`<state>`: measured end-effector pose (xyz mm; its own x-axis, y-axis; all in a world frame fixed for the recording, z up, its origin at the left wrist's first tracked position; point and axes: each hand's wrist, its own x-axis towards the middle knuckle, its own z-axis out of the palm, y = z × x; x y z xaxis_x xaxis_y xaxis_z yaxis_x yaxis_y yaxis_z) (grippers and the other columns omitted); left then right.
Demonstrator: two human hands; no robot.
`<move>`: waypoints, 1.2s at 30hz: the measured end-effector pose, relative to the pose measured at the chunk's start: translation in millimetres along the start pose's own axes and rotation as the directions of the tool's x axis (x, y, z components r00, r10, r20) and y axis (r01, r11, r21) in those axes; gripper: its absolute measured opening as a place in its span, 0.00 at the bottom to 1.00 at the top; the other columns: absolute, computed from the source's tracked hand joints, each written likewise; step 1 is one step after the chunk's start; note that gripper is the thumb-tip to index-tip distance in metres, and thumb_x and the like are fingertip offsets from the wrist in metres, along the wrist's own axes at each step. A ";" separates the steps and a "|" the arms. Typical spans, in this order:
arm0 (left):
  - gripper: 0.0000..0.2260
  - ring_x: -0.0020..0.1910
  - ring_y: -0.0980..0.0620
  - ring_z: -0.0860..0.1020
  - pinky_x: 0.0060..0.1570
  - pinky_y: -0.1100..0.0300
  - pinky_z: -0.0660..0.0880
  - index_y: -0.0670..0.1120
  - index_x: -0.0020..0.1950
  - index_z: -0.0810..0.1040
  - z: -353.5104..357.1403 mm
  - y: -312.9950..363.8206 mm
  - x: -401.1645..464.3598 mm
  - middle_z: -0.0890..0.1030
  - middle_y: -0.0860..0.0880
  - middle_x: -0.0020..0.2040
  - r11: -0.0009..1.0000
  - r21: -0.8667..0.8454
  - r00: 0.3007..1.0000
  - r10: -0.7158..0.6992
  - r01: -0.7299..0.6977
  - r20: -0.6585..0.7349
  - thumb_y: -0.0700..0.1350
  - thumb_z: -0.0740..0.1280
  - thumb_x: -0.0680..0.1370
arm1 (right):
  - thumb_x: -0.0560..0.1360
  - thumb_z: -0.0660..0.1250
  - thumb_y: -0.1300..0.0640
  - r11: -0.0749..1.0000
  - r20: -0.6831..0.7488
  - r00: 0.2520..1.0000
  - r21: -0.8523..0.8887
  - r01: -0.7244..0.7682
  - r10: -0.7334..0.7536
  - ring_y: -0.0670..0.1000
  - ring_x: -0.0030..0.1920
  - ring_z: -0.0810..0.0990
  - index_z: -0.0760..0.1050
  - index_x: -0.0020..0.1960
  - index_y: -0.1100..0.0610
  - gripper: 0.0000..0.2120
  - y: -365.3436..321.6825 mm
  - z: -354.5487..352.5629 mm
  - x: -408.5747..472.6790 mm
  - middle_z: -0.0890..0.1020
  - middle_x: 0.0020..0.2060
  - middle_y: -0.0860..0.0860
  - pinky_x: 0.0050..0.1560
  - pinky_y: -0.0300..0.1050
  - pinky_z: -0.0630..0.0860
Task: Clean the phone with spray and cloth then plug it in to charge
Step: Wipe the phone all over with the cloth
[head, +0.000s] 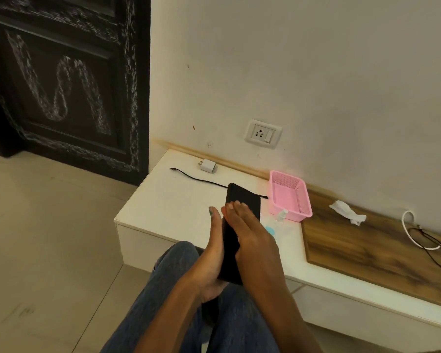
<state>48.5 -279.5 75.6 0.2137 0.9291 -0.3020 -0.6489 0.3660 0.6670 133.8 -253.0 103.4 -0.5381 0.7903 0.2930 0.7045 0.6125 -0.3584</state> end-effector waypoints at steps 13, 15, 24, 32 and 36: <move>0.43 0.62 0.50 0.77 0.62 0.50 0.73 0.58 0.67 0.73 -0.9 1.8 -0.2 0.79 0.49 0.63 1.000 -0.002 1.000 0.008 -0.008 0.011 0.78 0.51 0.59 | 0.58 0.73 0.77 0.992 -0.145 0.989 -0.119 -0.035 0.018 0.58 0.64 0.73 0.71 0.66 0.60 0.38 16.7 3.7 0.1 0.75 0.64 0.58 0.62 0.52 0.62; 0.42 0.61 0.51 0.78 0.62 0.51 0.73 0.55 0.64 0.76 -2.6 3.4 -0.7 0.80 0.49 0.62 1.000 -0.026 1.000 0.001 -0.001 0.003 0.78 0.50 0.61 | 0.59 0.76 0.73 0.991 -0.134 0.991 -0.132 -0.006 -0.012 0.58 0.64 0.73 0.71 0.66 0.60 0.37 14.3 8.4 -15.2 0.75 0.64 0.58 0.61 0.54 0.63; 0.42 0.62 0.48 0.77 0.64 0.48 0.72 0.56 0.69 0.71 -1.4 4.1 0.6 0.79 0.47 0.64 0.999 -0.032 1.000 -0.004 0.004 0.000 0.77 0.49 0.62 | 0.57 0.76 0.73 0.983 -0.169 0.983 -0.153 -0.102 0.075 0.61 0.61 0.76 0.74 0.63 0.64 0.34 11.5 -3.8 8.7 0.77 0.60 0.61 0.59 0.49 0.62; 0.40 0.62 0.47 0.77 0.63 0.47 0.73 0.57 0.70 0.69 -3.1 4.7 0.9 0.79 0.47 0.63 0.998 -0.026 0.998 0.065 -0.065 -0.002 0.75 0.47 0.66 | 0.63 0.69 0.78 0.991 -0.190 0.978 -0.085 -0.106 0.088 0.59 0.67 0.70 0.69 0.68 0.61 0.35 22.3 -1.9 18.0 0.72 0.66 0.59 0.65 0.48 0.56; 0.41 0.63 0.46 0.77 0.67 0.46 0.68 0.53 0.68 0.73 -9.2 4.5 4.6 0.80 0.45 0.62 0.996 -0.056 0.998 0.066 -0.068 -0.022 0.76 0.47 0.67 | 0.55 0.70 0.82 0.996 -0.192 0.981 -0.073 -0.052 0.038 0.62 0.63 0.74 0.72 0.65 0.64 0.39 21.5 12.4 -23.4 0.75 0.63 0.61 0.61 0.60 0.65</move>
<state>39.9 -274.0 71.0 0.1539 0.9499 -0.2720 -0.7020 0.2989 0.6464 155.9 -258.1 77.8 -0.4122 0.7954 0.4444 0.7638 0.5676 -0.3074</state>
